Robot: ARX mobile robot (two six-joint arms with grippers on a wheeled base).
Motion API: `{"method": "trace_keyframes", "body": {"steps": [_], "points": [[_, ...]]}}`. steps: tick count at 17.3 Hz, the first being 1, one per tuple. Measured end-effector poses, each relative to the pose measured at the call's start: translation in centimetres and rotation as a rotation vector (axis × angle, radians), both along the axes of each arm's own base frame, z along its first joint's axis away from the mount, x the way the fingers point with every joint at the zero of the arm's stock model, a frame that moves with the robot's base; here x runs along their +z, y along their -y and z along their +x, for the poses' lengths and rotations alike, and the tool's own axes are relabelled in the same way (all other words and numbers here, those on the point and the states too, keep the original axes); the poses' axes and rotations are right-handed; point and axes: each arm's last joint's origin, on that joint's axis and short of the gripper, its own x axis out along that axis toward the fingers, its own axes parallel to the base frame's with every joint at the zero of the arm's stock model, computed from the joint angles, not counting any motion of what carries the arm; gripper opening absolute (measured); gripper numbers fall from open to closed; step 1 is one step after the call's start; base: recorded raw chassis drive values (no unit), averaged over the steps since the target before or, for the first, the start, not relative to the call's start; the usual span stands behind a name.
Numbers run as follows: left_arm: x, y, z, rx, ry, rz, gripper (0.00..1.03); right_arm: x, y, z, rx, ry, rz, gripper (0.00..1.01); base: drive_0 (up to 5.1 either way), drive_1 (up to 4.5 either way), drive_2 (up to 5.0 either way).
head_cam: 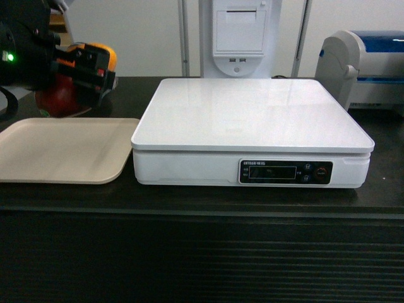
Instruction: Place dark red mango on scale at checkout
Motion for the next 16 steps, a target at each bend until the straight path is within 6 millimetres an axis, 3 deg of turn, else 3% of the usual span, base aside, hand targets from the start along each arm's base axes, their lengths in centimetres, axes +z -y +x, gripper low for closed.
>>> {"method": "trace_keyframes", "body": {"steps": [3,6,7,8,9,12,16], "points": [[0.8,0.7,-0.1,-0.021,0.031,-0.006,0.69,0.0,0.0,0.0,0.000,0.000,0.000,0.98,0.0,0.00,0.0],[1.6,3.5,0.9,-0.090,0.032,-0.011,0.69,0.0,0.0,0.0,0.000,0.000,0.000,0.98,0.0,0.00,0.0],[2.3,6.2,1.6,-0.149,0.041,-0.013,0.69,0.0,0.0,0.0,0.000,0.000,0.000,0.98,0.0,0.00,0.0],[3.4,11.1,1.9,-0.262,0.058,-0.022,0.69,0.0,0.0,0.0,0.000,0.000,0.000,0.98,0.0,0.00,0.0],[3.3,14.1,2.5,-0.321,0.049,-0.020,0.69,0.0,0.0,0.0,0.000,0.000,0.000,0.98,0.0,0.00,0.0],[1.6,17.3,4.5,-0.345,-0.001,0.008,0.69,0.0,0.0,0.0,0.000,0.000,0.000,0.98,0.0,0.00,0.0],[-0.2,19.0,8.5,-0.314,-0.050,0.033,0.69,0.0,0.0,0.0,0.000,0.001,0.000,0.98,0.0,0.00,0.0]]}}
